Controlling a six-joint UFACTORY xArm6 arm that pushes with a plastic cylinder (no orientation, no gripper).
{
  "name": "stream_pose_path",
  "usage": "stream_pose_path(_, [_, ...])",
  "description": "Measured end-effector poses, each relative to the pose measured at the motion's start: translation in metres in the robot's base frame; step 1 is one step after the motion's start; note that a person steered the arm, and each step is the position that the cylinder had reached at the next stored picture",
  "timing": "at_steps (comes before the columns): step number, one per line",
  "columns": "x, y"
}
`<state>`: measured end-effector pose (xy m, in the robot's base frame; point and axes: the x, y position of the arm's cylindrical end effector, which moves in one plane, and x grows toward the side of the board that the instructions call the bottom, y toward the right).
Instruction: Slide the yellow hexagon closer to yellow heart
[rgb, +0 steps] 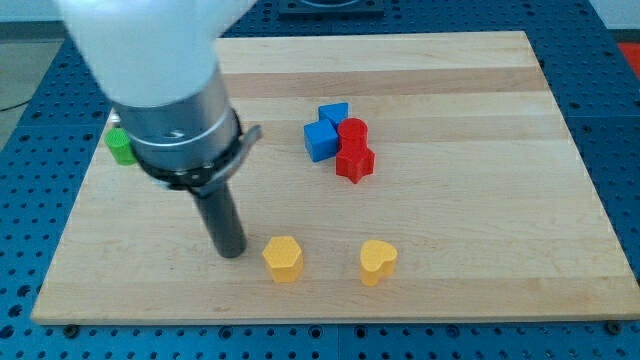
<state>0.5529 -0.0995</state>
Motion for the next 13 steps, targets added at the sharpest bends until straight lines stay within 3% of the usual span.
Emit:
stream_pose_path(3, [0.036, 0.005])
stream_pose_path(6, [0.020, 0.033])
stream_pose_path(9, [-0.025, 0.029])
stream_pose_path(13, [0.001, 0.072])
